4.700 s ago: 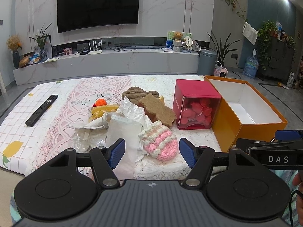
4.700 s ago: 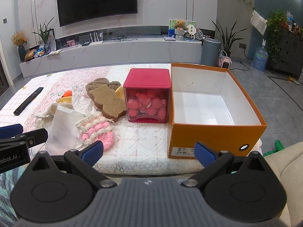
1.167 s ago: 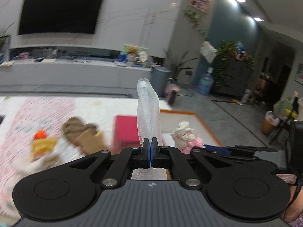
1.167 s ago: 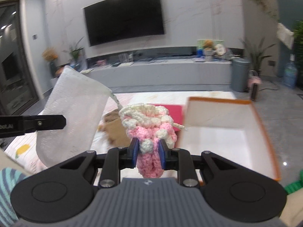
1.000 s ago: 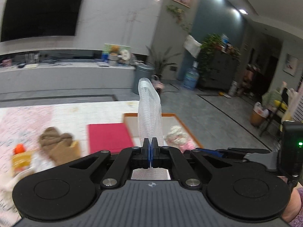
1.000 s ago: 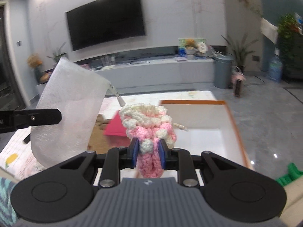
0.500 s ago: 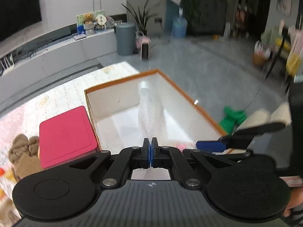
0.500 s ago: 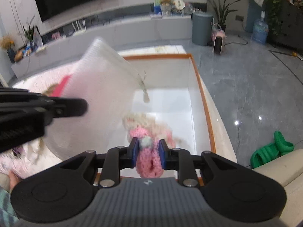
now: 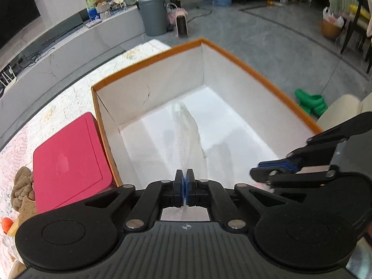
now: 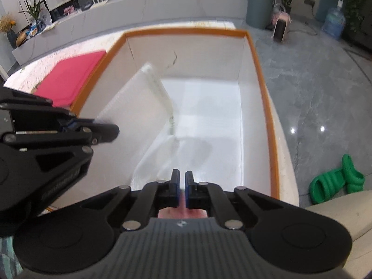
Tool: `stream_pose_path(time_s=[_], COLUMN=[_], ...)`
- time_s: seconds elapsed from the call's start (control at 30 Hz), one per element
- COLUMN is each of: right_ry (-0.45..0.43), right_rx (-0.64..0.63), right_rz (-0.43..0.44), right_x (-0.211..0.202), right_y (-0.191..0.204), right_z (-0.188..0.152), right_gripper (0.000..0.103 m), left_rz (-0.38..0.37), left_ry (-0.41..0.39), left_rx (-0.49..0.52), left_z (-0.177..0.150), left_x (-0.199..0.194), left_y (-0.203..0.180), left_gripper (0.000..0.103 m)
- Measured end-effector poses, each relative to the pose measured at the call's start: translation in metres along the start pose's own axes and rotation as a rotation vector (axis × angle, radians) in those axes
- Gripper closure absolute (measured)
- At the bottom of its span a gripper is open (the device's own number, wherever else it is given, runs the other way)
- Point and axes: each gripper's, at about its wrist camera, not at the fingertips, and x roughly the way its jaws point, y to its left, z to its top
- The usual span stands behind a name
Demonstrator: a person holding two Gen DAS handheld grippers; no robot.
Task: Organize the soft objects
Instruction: 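Carry both items into the orange box and open both grippers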
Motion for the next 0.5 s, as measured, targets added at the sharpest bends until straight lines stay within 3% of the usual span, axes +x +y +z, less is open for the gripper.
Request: stream_pose_path(time_s=[0.13, 0.3, 0.4, 0.5], right_ry=[0.035, 0.023, 0.007, -0.011], right_rx=[0.011, 0.034, 0.040, 0.029], right_rz=[0.004, 0.002, -0.001, -0.015], right_x=[0.006, 0.001, -0.004, -0.013], right_y=[0.000, -0.007, -0.004, 0.002], right_z=[-0.009, -0.013, -0.012, -0.014], right_gripper=[0.096, 0.093, 0.080, 0.069], left_rz=[0.005, 0.015, 0.006, 0.004], left_ry=[0.018, -0.013, -0.039, -0.062], left_rx=[0.004, -0.024, -0.042, -0.052], left_z=[0.000, 0.003, 0.007, 0.008], left_x=[0.002, -0.006, -0.015, -0.028], left_y=[-0.001, 0.003, 0.006, 0.009], left_gripper=[0.094, 0.064, 0.055, 0.054])
